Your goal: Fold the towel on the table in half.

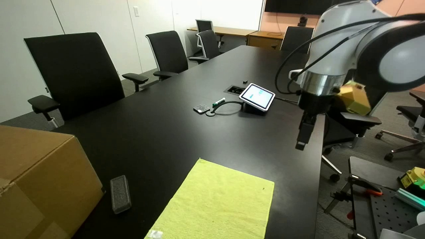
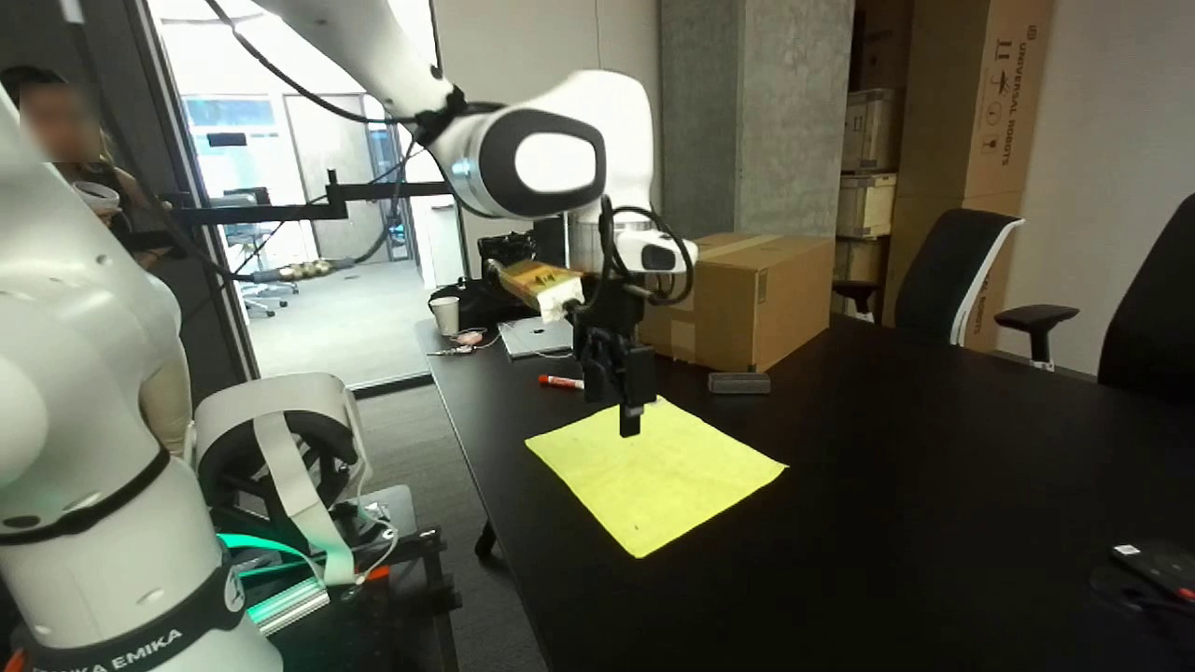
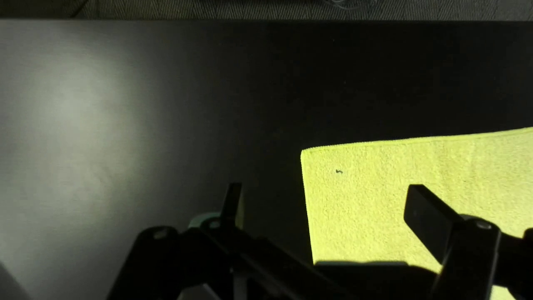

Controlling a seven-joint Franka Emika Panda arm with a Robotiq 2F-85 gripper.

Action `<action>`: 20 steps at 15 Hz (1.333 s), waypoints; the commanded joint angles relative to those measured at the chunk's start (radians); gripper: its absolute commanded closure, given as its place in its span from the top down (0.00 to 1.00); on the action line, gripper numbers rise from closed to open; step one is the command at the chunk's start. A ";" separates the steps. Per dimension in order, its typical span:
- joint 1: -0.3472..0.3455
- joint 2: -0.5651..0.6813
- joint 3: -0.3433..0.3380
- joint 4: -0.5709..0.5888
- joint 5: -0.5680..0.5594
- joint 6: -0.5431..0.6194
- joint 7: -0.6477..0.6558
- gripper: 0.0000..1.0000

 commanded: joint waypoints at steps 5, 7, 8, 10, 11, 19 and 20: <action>0.015 0.356 0.011 0.155 0.132 0.163 0.007 1.00; 0.005 0.391 0.029 0.168 0.216 0.180 -0.029 1.00; 0.003 0.412 0.035 0.172 0.243 0.198 -0.030 1.00; -0.002 0.450 0.056 0.174 0.311 0.240 -0.052 1.00; -0.004 0.455 0.067 0.168 0.340 0.250 -0.060 1.00; 0.013 0.549 0.076 0.161 0.338 0.290 -0.008 1.00; 0.014 0.560 0.074 0.161 0.334 0.303 -0.008 1.00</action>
